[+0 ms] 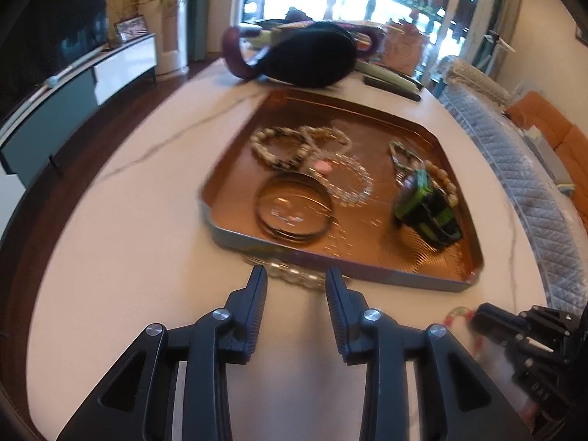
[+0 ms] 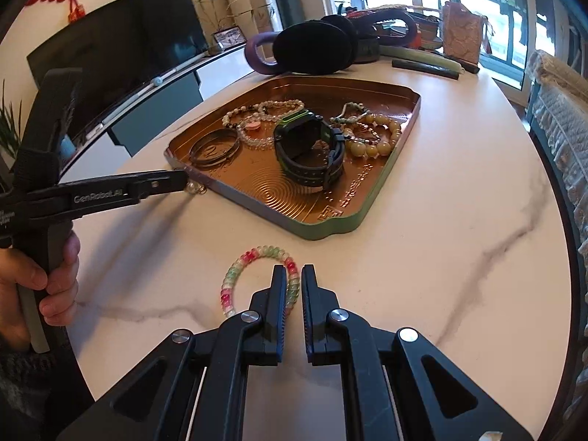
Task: Organize jewelry
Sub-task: 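Lower the left tool and grasp the pearl brooch pin beside the tray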
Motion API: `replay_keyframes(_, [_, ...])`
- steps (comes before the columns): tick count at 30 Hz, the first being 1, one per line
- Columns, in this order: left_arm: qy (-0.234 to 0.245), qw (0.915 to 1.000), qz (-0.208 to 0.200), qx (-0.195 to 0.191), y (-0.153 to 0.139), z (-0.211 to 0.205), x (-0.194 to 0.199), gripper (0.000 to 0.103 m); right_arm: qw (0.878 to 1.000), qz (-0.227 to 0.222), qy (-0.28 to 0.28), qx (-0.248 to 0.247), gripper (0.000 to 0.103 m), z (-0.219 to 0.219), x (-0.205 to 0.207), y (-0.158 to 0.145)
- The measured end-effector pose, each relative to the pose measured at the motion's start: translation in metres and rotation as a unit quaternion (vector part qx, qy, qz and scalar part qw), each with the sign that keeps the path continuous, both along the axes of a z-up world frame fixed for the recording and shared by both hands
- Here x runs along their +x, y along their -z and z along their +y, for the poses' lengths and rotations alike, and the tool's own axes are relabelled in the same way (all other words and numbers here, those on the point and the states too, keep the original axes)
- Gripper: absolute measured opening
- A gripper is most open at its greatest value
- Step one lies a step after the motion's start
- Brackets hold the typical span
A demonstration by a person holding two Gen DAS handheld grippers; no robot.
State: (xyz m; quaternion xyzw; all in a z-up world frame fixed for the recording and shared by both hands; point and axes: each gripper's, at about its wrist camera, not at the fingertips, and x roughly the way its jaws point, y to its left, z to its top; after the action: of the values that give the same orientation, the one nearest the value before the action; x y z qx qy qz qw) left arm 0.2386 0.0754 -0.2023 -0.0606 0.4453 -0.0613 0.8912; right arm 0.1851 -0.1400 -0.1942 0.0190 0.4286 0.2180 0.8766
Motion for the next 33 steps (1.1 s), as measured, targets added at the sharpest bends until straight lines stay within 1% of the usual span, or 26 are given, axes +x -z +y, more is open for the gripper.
replay_keyframes(2, [-0.010,0.9999,0.000,-0.007,-0.002,0.014,0.003,0.035,1.000,0.006,-0.007,0.022,0.011,0.000,0.004,-0.003])
replay_keyframes(3, [-0.019,0.9998,-0.002,-0.003,-0.003,0.021,0.005,0.035,1.000,0.003,-0.013,0.027,0.011,0.002,0.004,-0.005])
replay_keyframes(6, [-0.044,0.9990,-0.007,0.001,-0.006,0.042,0.010,0.035,1.000,-0.015,-0.017,0.009,0.011,0.010,0.002,-0.010])
replay_keyframes(8, [-0.056,0.9984,-0.006,-0.005,-0.006,0.056,0.015,0.036,1.000,-0.016,-0.011,0.007,0.011,0.009,0.005,-0.010])
replay_keyframes(10, [-0.072,0.9974,-0.003,0.002,-0.004,0.066,0.022,0.036,1.000,-0.013,0.001,0.014,0.012,0.003,0.010,-0.010])
replay_keyframes(12, [-0.087,0.9962,-0.003,-0.005,-0.002,0.075,0.026,0.036,1.000,-0.009,0.010,0.014,0.013,-0.002,0.016,-0.008])
replay_keyframes(15, [-0.093,0.9954,0.017,-0.018,0.007,0.080,0.038,0.036,1.000,-0.006,0.017,0.019,0.014,-0.007,0.022,-0.007])
replay_keyframes(16, [-0.092,0.9954,0.022,-0.016,0.010,0.078,0.042,0.036,0.999,-0.005,0.020,0.024,0.015,-0.010,0.024,-0.007])
replay_keyframes(18, [-0.091,0.9957,0.017,0.008,0.011,0.072,0.043,0.036,0.999,-0.001,0.025,0.027,0.017,-0.012,0.026,-0.005])
replay_keyframes(20, [-0.086,0.9960,0.015,0.015,0.011,0.067,0.042,0.036,0.999,0.000,0.027,0.027,0.020,-0.014,0.026,-0.004])
replay_keyframes(22, [-0.077,0.9969,0.013,0.012,0.011,0.061,0.040,0.036,0.999,0.001,0.029,0.027,0.022,-0.015,0.026,-0.004])
replay_keyframes(26, [-0.058,0.9980,0.009,0.023,0.012,0.049,0.034,0.036,0.999,0.001,0.033,0.025,0.024,-0.015,0.022,-0.003])
replay_keyframes(29, [-0.034,0.9990,0.009,0.027,0.012,0.038,0.030,0.036,0.999,0.002,0.035,0.024,0.025,-0.015,0.018,-0.003])
replay_keyframes(31, [-0.019,0.9995,0.014,0.023,0.011,0.032,0.027,0.036,0.999,0.004,0.037,0.029,0.027,-0.017,0.016,-0.002])
replay_keyframes(33, [-0.016,0.9997,0.017,0.011,0.010,0.033,0.022,0.036,0.999,0.005,0.035,0.038,0.028,-0.019,0.013,-0.003])
